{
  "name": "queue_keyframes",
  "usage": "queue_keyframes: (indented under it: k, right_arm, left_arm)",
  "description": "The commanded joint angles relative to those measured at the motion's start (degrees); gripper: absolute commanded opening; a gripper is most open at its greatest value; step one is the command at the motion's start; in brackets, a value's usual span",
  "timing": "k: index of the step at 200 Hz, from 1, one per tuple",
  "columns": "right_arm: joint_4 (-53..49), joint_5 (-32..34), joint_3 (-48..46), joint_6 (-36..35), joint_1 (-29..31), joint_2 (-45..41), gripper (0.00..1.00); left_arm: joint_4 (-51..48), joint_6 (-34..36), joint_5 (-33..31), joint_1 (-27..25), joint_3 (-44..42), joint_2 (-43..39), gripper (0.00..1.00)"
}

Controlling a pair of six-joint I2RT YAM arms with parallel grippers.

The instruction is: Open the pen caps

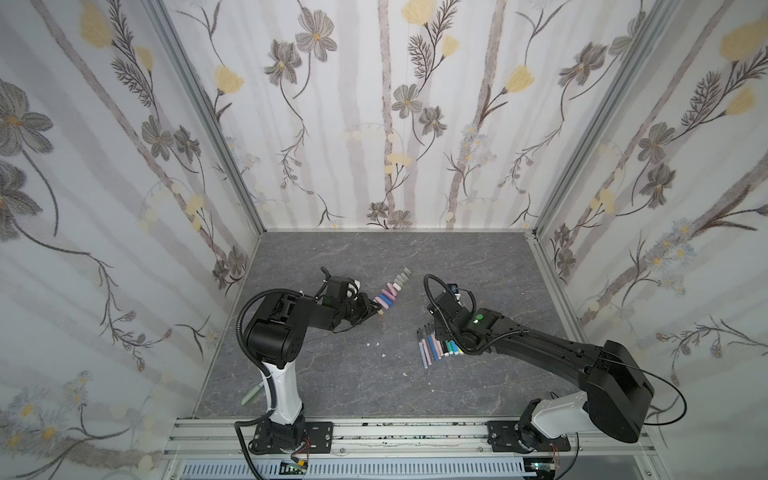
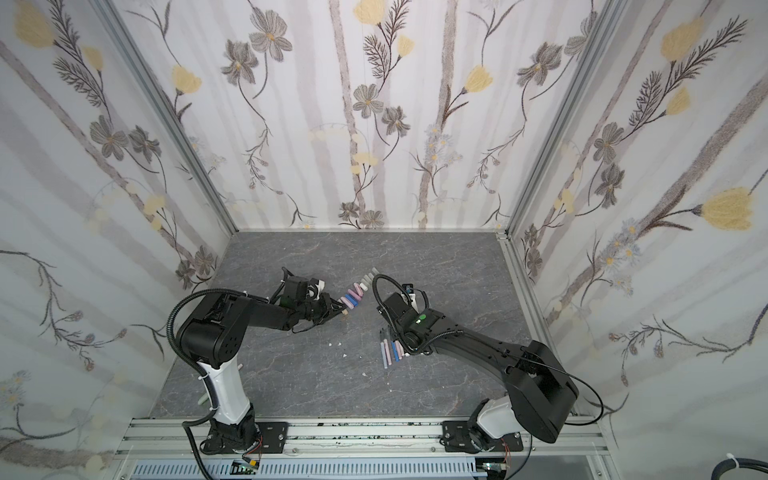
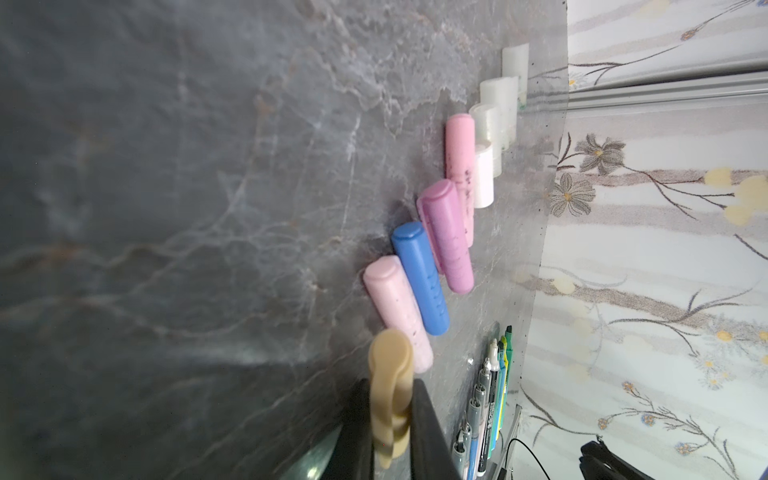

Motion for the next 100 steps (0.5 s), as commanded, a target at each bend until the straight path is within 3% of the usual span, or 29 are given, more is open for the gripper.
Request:
queue_keyframes:
  k: [1,28,40,55,100]
  right_arm:
    - [-0.52,0.82,-0.7,-0.21,-0.37,-0.7,0.22]
    - [-0.25,0.38,-0.43,-0.6,-0.46,-0.7,0.28]
    - [-0.2,0.21,-0.06,-1.11,-0.45,-0.7,0.31]
    - [0.43,0.31,-0.02,-1.95,-0.42,-0.96,0.34]
    - [3.04,-0.7,0.24,-4.42,-0.41,-3.03,0.46]
  left_arm:
    - [-0.9,-0.75,-1.98,-0.02,0.44,0.21,0.21]
    - [-1.71,-0.96,-1.94,-0.08,0.47,-0.64,0.29]
    - [-1.85,-1.07,-1.27,-0.03,0.44,-1.25,0.41]
    - [-2.18,-1.27,-0.82,0.03,0.43,-2.39,0.49]
    - [-5.17,-1.24,-0.95,0.17,-0.76,-9.74,0.53]
